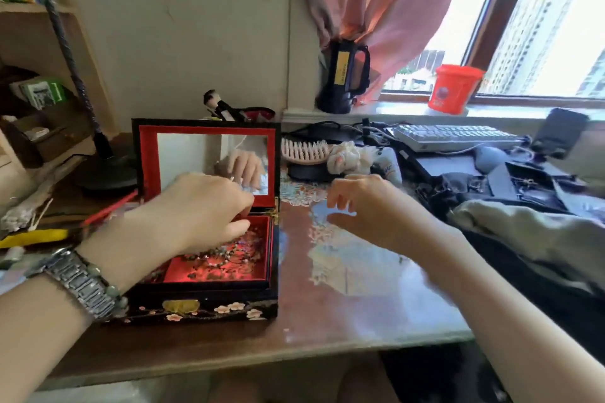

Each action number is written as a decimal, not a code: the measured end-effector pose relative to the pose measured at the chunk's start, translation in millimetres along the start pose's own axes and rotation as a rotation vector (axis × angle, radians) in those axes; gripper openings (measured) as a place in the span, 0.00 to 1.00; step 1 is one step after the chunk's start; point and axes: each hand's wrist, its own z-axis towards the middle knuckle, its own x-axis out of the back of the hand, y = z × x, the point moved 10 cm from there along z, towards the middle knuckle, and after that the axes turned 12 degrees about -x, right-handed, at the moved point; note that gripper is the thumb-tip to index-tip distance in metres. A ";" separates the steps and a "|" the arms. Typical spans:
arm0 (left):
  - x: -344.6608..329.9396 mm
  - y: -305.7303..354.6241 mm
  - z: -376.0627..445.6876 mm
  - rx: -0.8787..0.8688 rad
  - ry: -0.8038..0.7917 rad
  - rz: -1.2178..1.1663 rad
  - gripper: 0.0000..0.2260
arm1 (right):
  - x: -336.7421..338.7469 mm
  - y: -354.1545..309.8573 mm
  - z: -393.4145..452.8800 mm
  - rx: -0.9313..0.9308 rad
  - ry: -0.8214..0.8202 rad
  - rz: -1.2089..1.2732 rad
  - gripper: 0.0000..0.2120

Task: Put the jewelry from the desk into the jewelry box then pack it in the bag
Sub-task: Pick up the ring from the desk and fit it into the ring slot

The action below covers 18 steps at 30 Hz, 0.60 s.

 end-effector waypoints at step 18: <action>-17.7 156.8 132.6 -0.253 0.004 -0.239 0.12 | -26.6 153.2 -63.3 -0.249 -0.076 0.120 0.06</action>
